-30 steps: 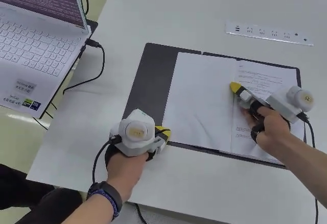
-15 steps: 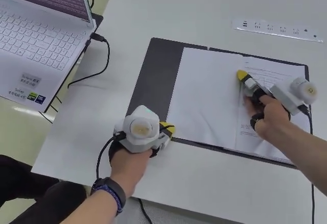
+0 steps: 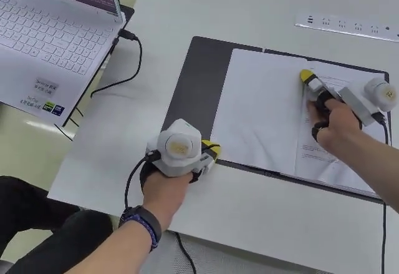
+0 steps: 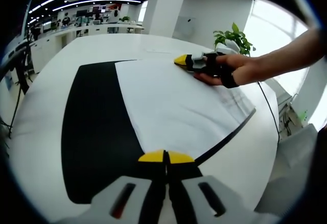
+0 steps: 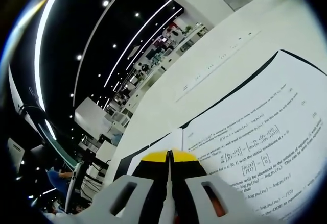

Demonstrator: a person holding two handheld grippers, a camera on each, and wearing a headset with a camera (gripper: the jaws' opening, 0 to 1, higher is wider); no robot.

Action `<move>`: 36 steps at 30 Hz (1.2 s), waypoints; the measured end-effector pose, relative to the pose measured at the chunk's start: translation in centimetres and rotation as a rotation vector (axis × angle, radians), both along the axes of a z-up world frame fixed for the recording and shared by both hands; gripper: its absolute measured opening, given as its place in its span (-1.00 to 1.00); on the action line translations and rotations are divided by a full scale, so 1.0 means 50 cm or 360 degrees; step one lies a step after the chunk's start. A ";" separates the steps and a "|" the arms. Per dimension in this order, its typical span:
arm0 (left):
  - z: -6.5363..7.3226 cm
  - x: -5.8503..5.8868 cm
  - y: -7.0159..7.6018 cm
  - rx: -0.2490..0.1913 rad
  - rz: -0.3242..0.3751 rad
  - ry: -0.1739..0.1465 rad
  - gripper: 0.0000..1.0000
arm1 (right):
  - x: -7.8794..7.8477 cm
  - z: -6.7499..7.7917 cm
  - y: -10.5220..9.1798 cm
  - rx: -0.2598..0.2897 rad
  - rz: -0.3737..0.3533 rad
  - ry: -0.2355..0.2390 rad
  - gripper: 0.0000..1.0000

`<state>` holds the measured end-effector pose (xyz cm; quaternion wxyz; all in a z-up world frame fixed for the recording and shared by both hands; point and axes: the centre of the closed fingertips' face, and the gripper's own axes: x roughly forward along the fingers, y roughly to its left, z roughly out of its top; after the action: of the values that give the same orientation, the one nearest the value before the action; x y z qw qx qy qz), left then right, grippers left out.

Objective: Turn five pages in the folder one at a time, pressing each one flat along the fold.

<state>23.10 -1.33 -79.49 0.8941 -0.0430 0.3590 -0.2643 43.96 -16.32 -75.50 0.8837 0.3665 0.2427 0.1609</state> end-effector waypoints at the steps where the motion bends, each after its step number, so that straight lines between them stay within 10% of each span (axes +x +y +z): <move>1: 0.000 0.000 0.000 -0.0001 0.0000 0.0001 -1.00 | 0.003 0.000 0.000 -0.0004 -0.0001 0.0000 -1.00; 36: 0.002 -0.002 -0.002 0.0003 0.0040 0.0032 -1.00 | -0.120 -0.012 0.005 -0.0124 0.0233 -0.0038 -1.00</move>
<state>22.98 -1.42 -79.41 0.8938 -0.0493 0.3675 -0.2523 37.97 -16.06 -76.12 0.8860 0.3110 0.2644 0.2200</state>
